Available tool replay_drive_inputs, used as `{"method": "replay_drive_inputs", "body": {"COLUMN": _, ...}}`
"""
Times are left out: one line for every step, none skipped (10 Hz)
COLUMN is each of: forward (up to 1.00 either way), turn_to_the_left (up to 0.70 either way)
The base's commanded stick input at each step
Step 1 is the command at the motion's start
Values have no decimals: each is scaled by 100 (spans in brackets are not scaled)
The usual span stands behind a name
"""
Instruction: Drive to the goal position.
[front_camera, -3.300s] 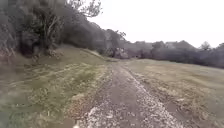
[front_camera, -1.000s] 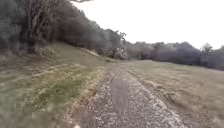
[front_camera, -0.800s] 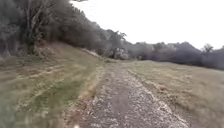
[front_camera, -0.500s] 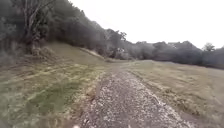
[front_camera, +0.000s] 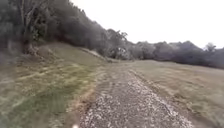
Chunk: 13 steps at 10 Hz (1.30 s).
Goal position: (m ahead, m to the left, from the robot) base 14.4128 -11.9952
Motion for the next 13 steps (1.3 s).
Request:
{"method": "replay_drive_inputs", "body": {"forward": 60, "turn_to_the_left": -5}}
{"method": "replay_drive_inputs", "body": {"forward": 60, "turn_to_the_left": 0}}
{"method": "replay_drive_inputs", "body": {"forward": 60, "turn_to_the_left": 0}}
{"method": "replay_drive_inputs", "body": {"forward": 60, "turn_to_the_left": 0}}
{"method": "replay_drive_inputs", "body": {"forward": 60, "turn_to_the_left": 0}}
{"method": "replay_drive_inputs", "body": {"forward": 60, "turn_to_the_left": 0}}
{"method": "replay_drive_inputs", "body": {"forward": 60, "turn_to_the_left": 0}}
{"method": "replay_drive_inputs", "body": {"forward": 60, "turn_to_the_left": 0}}
{"method": "replay_drive_inputs", "body": {"forward": 60, "turn_to_the_left": 0}}
{"method": "replay_drive_inputs", "body": {"forward": 60, "turn_to_the_left": -6}}
{"method": "replay_drive_inputs", "body": {"forward": 60, "turn_to_the_left": -15}}
{"method": "replay_drive_inputs", "body": {"forward": 60, "turn_to_the_left": -15}}
{"method": "replay_drive_inputs", "body": {"forward": 60, "turn_to_the_left": -15}}
